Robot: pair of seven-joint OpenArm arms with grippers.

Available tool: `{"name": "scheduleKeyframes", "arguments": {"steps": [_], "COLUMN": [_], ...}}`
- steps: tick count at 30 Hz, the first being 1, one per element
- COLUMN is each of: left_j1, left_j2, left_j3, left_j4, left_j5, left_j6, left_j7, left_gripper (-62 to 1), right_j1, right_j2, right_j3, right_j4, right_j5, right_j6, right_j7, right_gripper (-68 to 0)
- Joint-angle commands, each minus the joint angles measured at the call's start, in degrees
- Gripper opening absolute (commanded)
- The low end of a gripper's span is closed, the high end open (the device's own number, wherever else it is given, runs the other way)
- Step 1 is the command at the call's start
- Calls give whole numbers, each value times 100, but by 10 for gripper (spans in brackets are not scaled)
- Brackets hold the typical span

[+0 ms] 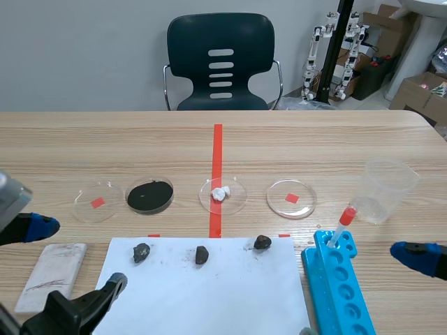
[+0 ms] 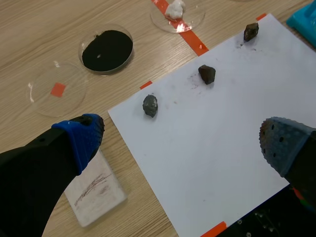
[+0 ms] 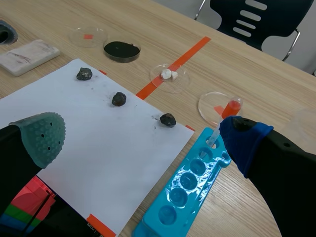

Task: Pick up the left mineral with the left hand

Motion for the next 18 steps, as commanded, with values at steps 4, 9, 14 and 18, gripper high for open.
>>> {"name": "scheduleKeyframes", "arguments": {"steps": [4, 9, 14, 18], "left_j1": [-468, -1147, -2020, -2785], "left_j2": [15, 15, 20, 125], "left_j3": [514, 1174, 1781, 2177], "left_j4": [44, -85, -511, -1045], "left_j5": [-37, -42, -251, -520], "left_j6": [732, 1519, 2269, 2675], "left_j7": [592, 1377, 2103, 2669], "left_gripper": [14, 14, 14, 14], "right_j1": [4, 4, 4, 4], "right_j2": [0, 0, 0, 0], "right_j3": [22, 22, 22, 22], "right_j4": [79, 79, 79, 79], "right_j5": [42, 42, 42, 42], "right_j6": [-22, -22, -22, -22], "right_j7": [87, 87, 87, 87], "right_gripper": [4, 4, 4, 4]}}
